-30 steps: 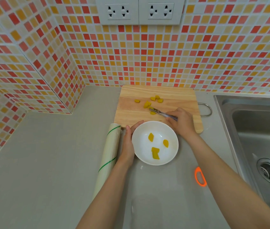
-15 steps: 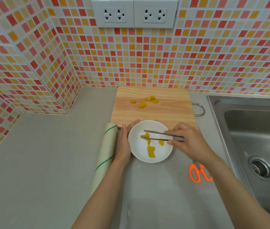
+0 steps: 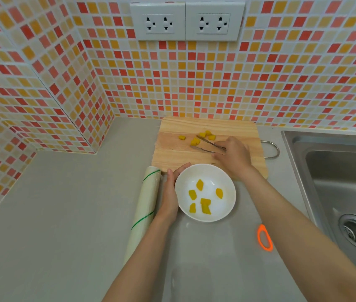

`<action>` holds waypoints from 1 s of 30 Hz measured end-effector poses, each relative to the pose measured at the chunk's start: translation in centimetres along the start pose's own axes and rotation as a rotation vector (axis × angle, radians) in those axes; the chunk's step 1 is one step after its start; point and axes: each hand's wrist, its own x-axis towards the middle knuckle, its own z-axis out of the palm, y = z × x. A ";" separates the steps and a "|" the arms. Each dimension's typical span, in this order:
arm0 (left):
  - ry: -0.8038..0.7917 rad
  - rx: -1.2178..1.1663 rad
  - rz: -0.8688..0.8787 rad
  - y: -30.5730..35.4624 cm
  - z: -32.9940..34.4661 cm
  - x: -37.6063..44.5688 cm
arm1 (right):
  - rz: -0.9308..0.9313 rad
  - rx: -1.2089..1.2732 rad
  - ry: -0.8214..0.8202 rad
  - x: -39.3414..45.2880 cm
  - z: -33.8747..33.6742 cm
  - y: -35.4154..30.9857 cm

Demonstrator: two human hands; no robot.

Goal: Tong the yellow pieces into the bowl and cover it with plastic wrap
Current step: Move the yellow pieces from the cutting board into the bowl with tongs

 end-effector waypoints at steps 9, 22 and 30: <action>0.002 0.012 -0.006 0.0 0.0 -0.1 | 0.036 0.064 0.019 1.2 0.5 -0.2; -0.006 0.016 0.041 0.5 0.5 -0.4 | -0.116 0.252 0.087 -9.2 -5.2 1.2; -0.007 0.029 0.046 0.5 0.4 -0.4 | -0.151 0.022 -0.038 -11.9 -5.8 2.8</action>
